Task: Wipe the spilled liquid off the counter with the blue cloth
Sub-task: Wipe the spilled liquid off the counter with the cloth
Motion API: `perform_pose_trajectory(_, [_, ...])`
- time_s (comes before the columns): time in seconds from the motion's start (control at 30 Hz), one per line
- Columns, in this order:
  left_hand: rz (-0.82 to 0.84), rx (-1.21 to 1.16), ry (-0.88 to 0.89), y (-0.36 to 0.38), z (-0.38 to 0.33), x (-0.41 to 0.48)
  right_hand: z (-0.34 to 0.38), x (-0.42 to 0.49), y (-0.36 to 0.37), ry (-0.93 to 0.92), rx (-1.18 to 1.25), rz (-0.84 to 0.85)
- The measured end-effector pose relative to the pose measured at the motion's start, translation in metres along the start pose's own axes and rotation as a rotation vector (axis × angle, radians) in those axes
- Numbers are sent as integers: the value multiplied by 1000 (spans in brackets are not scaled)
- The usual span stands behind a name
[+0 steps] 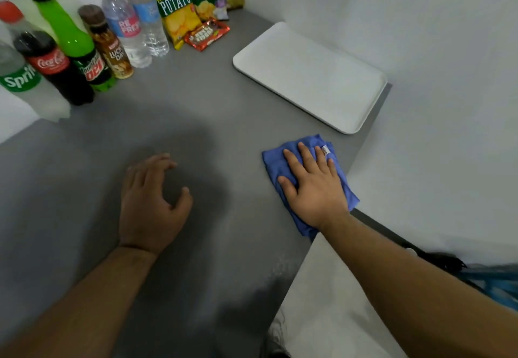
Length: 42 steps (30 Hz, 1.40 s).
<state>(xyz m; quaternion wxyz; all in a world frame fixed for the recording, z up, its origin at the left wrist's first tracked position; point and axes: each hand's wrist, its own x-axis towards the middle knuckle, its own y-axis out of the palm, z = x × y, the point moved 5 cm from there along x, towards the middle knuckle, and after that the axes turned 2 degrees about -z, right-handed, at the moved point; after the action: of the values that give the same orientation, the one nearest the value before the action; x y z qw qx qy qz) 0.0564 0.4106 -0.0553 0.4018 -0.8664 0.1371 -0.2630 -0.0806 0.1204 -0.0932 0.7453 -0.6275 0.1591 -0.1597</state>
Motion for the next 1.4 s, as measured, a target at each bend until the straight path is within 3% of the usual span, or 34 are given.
perform_pose_trajectory(0.23, [-17,78,-90,24,-3,22,-48,41,-10,100,-11,-17])
perform_pose_trajectory(0.57, [64,138,-132,30,-7,27,-35,58,-7,-30,-81,39])
perform_pose_trajectory(1.0, [88,39,-193,29,-2,24,73,189,4,-260,-30,54])
perform_pose_trajectory(1.4, [39,-1,-148,30,3,26,173,286,14,-313,-87,85])
